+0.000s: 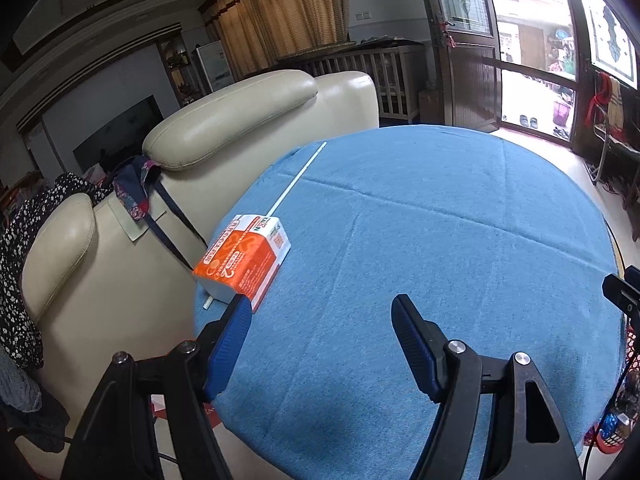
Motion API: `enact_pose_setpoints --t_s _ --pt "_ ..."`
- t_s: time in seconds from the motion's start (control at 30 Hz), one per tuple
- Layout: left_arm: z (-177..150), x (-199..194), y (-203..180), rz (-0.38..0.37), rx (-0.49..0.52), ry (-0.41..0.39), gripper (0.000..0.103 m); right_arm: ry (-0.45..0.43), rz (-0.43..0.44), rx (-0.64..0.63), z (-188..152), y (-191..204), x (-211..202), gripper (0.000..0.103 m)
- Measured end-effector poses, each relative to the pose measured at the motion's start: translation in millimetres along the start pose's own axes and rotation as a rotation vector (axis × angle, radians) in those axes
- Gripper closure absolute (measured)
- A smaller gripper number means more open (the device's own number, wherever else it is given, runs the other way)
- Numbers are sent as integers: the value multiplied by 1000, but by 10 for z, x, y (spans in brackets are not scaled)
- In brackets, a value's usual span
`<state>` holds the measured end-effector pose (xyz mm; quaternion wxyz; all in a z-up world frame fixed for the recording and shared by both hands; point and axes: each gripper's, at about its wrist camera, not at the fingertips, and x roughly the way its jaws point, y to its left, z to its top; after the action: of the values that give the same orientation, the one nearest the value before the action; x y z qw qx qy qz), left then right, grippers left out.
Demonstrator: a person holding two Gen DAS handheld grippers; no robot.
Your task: Collect trash
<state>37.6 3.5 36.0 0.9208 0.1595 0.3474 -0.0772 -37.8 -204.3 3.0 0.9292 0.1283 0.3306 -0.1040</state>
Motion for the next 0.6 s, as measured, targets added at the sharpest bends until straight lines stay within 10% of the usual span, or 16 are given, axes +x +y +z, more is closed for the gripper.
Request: enact_pose_setpoints --t_s 0.6 --pt "28 -81 -234 -28 44 -18 30 -19 -26 64 -42 -307 -132 38"
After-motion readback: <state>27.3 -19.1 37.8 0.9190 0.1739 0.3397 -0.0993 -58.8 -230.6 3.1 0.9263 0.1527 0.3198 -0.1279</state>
